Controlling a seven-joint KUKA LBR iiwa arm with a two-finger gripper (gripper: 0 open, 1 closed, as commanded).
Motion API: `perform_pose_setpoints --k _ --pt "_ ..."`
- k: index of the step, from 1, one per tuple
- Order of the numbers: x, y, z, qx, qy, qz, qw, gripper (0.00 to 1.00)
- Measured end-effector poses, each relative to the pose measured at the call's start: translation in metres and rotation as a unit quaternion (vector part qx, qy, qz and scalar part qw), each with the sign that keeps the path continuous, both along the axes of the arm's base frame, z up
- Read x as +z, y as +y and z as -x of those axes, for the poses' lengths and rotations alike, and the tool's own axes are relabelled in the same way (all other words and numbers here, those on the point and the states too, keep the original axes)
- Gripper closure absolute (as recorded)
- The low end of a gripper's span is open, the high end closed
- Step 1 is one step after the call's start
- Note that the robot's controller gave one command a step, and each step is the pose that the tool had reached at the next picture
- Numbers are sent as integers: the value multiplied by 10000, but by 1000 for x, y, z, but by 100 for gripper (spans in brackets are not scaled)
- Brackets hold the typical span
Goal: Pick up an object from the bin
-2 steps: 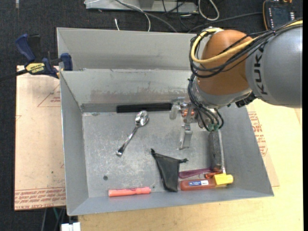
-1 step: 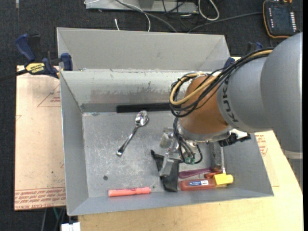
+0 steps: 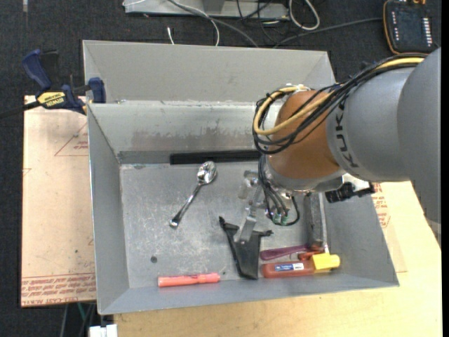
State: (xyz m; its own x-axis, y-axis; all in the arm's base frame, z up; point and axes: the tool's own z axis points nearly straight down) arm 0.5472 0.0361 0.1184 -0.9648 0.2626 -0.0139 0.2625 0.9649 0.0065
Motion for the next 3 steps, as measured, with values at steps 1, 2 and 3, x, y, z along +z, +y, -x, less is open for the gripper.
perform_pose_setpoints --k 1,2,3 --pt "-19 38 41 -373 98 -9 9993 0" --pt "-48 33 50 -645 -3 -10 9979 0" --pt "-47 9 38 -516 23 -21 9987 100"
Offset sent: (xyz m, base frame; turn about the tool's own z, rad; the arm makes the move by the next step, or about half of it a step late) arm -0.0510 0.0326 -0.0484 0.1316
